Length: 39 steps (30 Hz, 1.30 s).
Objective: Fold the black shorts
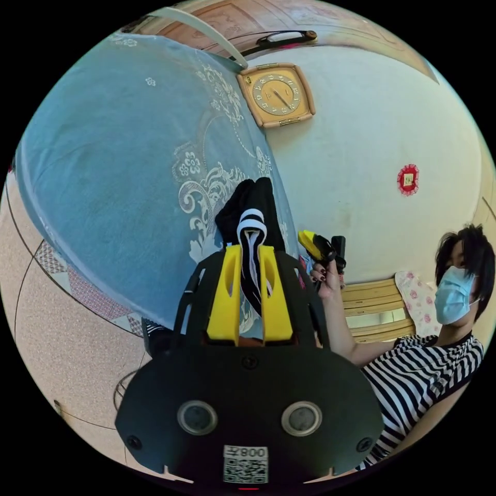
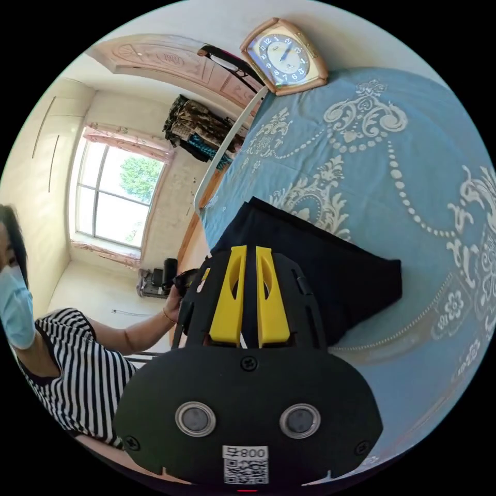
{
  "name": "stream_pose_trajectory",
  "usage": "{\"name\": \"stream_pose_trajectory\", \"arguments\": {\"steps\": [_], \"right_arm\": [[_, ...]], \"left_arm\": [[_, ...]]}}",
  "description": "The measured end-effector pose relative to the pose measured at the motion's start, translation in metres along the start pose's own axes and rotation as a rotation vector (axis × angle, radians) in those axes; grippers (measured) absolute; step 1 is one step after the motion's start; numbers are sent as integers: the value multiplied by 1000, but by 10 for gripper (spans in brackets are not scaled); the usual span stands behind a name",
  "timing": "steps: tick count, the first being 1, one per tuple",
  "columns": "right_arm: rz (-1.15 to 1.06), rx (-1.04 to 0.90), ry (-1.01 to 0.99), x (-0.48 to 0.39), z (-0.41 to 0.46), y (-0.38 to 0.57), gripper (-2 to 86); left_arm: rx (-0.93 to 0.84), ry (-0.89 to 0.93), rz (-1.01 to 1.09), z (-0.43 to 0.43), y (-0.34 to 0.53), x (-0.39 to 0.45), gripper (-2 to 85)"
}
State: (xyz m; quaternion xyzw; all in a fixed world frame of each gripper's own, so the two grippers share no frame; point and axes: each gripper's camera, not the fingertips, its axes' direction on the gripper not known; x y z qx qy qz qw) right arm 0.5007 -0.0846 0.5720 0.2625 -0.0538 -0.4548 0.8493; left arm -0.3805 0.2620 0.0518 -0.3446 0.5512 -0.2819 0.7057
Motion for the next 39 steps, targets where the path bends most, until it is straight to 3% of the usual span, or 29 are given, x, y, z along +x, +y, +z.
{"name": "stream_pose_trajectory", "arguments": {"steps": [6, 10, 14, 18, 23, 27, 29, 33, 39], "right_arm": [[68, 51, 124, 19, -5, 44, 4], [102, 15, 253, 35, 9, 41, 1], [126, -38, 252, 55, 23, 34, 0], [123, -26, 225, 63, 17, 37, 0], [85, 95, 103, 57, -10, 68, 1], [70, -44, 107, 61, 10, 82, 4], [119, -92, 88, 79, 18, 87, 8], [147, 16, 59, 89, -9, 100, 28], [367, 21, -113, 129, -17, 146, 91]], "left_arm": [[46, -112, 161, -10, -6, 32, 12], [-69, -251, 401, 34, -34, 71, 4], [-187, -457, 393, 87, -65, 58, 2], [-155, -371, 334, 86, -72, 51, 1], [-176, -266, 435, 87, -49, 69, 2], [-272, -387, 441, 118, -40, 63, 3], [-288, -402, 408, 129, -45, 53, 5], [-257, -380, 401, 123, -51, 55, 11], [-338, -207, 329, 121, -44, 39, 61]]}}
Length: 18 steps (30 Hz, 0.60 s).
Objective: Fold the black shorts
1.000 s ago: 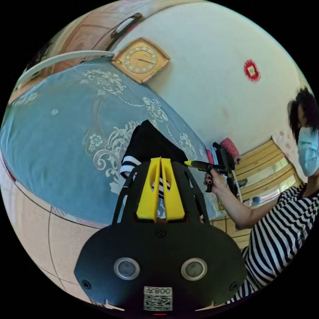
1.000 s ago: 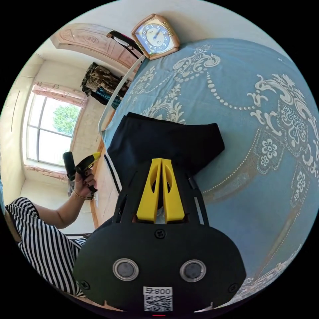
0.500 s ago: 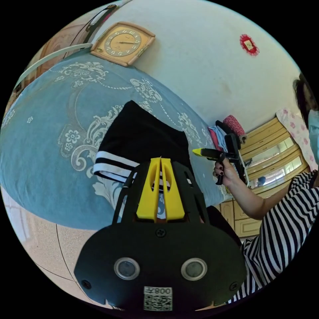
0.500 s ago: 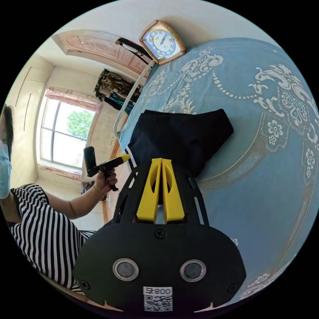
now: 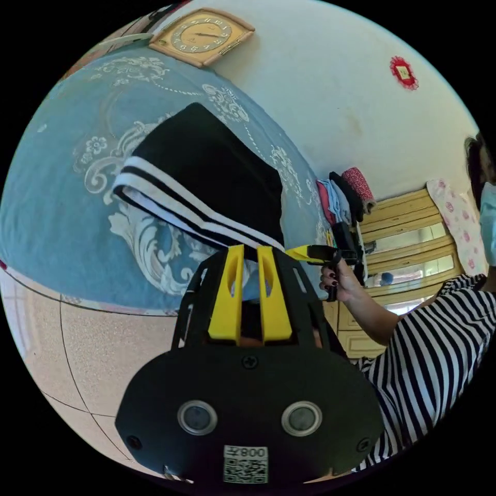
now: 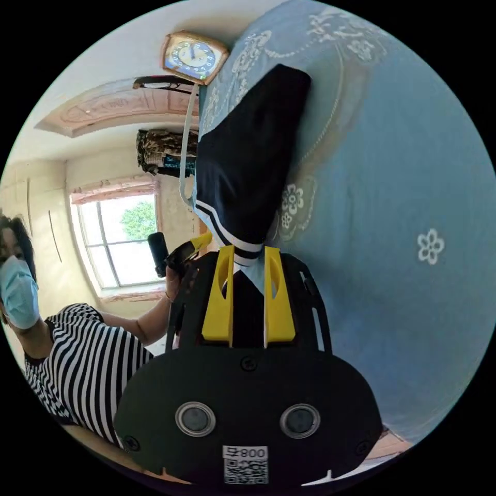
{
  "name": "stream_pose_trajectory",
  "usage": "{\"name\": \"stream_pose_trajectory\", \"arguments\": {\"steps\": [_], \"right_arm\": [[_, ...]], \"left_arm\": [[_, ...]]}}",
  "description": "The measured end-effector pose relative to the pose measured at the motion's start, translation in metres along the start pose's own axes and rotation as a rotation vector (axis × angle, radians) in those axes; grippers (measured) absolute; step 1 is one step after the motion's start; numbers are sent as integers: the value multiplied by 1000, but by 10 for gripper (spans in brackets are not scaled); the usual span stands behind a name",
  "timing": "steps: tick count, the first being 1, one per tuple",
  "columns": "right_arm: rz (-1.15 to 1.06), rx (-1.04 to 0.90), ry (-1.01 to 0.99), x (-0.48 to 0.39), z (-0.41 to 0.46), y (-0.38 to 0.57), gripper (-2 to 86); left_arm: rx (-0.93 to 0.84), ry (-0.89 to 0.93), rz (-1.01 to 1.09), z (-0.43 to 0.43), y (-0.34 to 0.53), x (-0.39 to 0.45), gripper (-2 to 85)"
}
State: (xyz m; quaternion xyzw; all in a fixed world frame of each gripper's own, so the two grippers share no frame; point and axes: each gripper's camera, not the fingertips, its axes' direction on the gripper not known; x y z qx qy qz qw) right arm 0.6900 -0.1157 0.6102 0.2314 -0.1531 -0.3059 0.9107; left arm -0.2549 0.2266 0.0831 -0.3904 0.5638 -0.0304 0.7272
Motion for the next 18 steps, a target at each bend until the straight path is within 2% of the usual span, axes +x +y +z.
{"name": "stream_pose_trajectory", "arguments": {"steps": [2, 5, 9, 11, 14, 18], "right_arm": [[85, -20, -148, 23, 7, 2, 91], [107, -31, -268, 38, 12, -4, 70], [68, -8, -287, 40, -2, -7, 44], [38, -10, -261, 39, -11, -8, 40], [11, -11, -255, 42, -16, -10, 40], [16, -13, -307, 56, -26, -14, 51]], "left_arm": [[-80, 136, -72, 16, 3, -15, 93], [-144, 332, -189, 39, 4, -36, 127], [-137, 512, -278, 59, -1, -51, 143], [-81, 662, -341, 70, -7, -62, 141], [-40, 757, -404, 82, -12, -75, 103], [-10, 793, -478, 87, -11, -91, 61]]}}
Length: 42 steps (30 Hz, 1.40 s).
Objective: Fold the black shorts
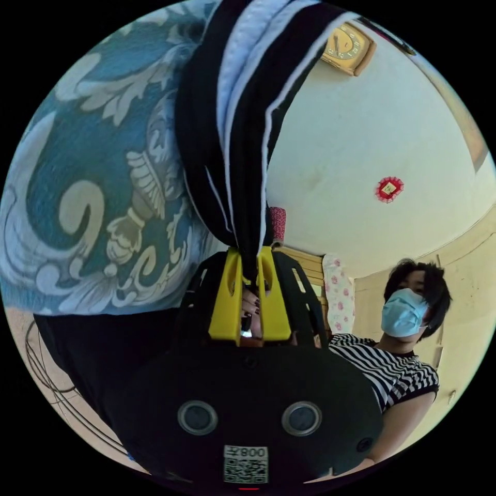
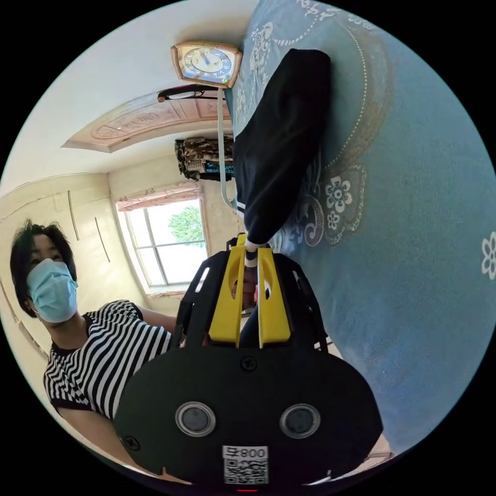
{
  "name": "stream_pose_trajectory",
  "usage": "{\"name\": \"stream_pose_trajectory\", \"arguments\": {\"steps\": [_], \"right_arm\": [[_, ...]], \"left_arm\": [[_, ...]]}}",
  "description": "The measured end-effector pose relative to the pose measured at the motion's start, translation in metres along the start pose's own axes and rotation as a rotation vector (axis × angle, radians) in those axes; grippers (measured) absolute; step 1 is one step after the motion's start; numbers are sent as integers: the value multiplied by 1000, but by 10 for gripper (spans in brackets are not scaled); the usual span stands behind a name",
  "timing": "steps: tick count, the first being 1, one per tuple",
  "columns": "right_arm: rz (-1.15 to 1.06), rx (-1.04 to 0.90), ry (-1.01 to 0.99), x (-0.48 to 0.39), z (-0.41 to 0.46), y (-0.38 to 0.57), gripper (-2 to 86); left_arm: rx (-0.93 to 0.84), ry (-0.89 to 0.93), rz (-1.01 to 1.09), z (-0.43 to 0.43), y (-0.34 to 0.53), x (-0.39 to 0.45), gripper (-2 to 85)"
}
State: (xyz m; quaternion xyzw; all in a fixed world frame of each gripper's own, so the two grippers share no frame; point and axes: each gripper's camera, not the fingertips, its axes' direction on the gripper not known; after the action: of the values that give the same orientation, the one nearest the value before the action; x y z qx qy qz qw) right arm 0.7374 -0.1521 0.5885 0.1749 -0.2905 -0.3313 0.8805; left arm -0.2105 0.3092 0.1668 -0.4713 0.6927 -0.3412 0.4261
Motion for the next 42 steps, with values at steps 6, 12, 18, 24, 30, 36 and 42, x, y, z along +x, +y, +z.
{"name": "stream_pose_trajectory", "arguments": {"steps": [6, 12, 18, 24, 30, 36, 42], "right_arm": [[47, 207, 36, 23, -59, -17, 86], [99, 300, 47, 44, -89, -65, 81], [53, 199, 110, 37, -91, -97, 28], [15, 55, 239, 32, -99, -113, 37], [82, 101, 142, 57, -98, -58, 101], [158, 37, -156, 70, -41, 9, 132], [112, -11, -214, 58, 6, 15, 95]], "left_arm": [[21, 47, 54, -10, -8, 4, 48], [0, 42, 71, -17, -14, 0, 46], [-26, -12, 84, -21, -13, -6, 45], [-43, -24, 80, -21, -14, -15, 44], [-20, -9, 55, -20, -7, -22, 43], [-31, -45, 67, -17, 1, -23, 45], [-27, -116, 73, -13, 15, -22, 49]]}}
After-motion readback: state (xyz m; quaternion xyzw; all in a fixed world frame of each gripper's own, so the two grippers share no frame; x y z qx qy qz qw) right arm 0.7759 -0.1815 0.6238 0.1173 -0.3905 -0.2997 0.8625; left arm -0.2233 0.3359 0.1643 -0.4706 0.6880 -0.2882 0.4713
